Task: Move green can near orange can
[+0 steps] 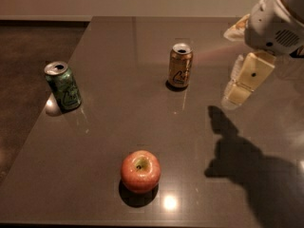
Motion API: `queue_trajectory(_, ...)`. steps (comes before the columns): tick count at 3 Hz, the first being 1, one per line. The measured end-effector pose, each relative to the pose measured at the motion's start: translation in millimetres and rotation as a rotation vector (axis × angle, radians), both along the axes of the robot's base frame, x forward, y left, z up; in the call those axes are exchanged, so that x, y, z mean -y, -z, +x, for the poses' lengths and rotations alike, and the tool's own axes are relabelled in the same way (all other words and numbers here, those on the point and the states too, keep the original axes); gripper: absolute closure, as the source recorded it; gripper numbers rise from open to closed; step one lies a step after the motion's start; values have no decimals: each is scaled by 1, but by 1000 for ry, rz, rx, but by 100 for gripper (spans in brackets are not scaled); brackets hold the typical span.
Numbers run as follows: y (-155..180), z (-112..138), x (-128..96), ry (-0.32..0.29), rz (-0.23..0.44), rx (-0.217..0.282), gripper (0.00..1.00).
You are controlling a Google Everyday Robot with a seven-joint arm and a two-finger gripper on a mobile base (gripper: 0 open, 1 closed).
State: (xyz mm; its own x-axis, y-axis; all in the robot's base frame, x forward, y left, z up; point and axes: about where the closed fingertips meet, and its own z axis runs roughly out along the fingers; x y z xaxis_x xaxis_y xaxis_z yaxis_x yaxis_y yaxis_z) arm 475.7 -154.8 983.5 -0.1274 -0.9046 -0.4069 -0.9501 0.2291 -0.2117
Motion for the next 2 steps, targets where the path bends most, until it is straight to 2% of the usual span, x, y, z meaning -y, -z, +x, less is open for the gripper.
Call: queue_trajectory(2,-6,35,-74,-57,86,1,0)
